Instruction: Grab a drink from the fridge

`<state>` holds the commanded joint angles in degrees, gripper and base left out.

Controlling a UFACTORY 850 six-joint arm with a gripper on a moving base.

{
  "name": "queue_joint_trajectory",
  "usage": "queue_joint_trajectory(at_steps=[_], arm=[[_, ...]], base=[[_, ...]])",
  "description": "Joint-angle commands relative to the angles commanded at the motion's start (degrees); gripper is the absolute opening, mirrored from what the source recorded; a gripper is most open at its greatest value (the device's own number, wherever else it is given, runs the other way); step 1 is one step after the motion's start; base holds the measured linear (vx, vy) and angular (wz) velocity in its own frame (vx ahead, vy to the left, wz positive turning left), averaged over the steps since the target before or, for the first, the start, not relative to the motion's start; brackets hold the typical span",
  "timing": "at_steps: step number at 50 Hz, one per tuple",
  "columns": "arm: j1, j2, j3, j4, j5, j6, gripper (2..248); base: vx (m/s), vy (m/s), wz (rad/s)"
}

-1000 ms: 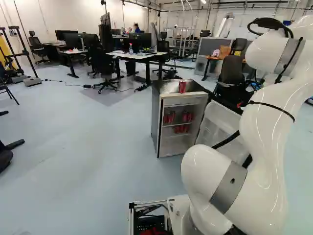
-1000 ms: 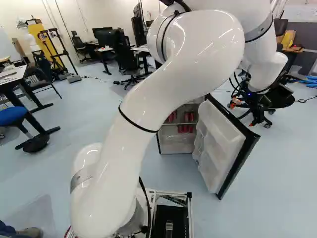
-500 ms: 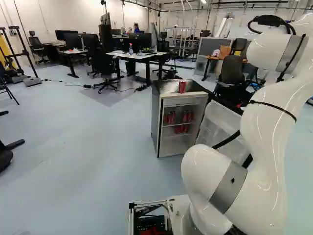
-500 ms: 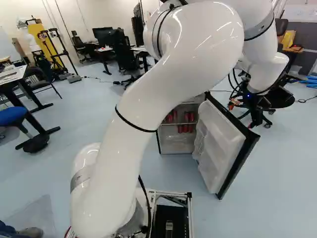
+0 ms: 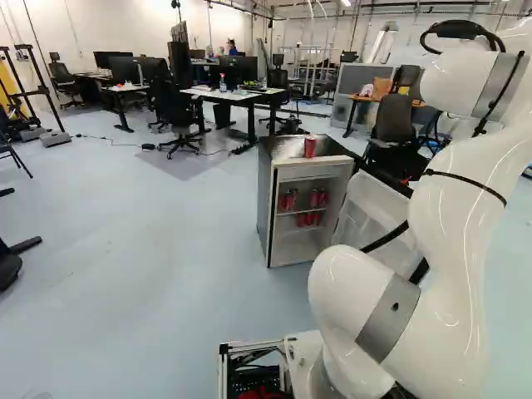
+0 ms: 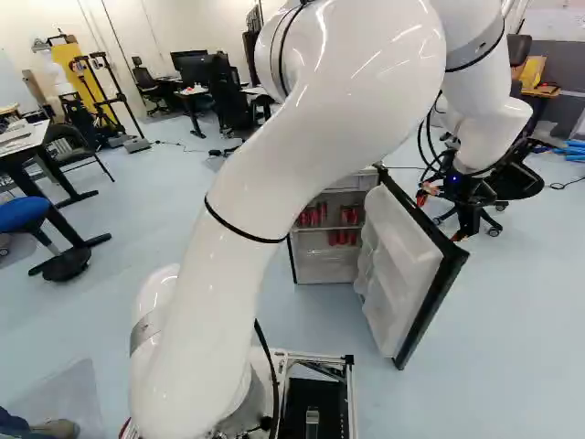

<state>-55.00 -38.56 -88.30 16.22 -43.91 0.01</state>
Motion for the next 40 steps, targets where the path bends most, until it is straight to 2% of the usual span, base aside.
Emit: queue_joint_trajectory(at_steps=[40], arm=[[0.5,3.3,5.0,0.0,0.0,0.0,247]], base=[[0.000,0.000,0.000]])
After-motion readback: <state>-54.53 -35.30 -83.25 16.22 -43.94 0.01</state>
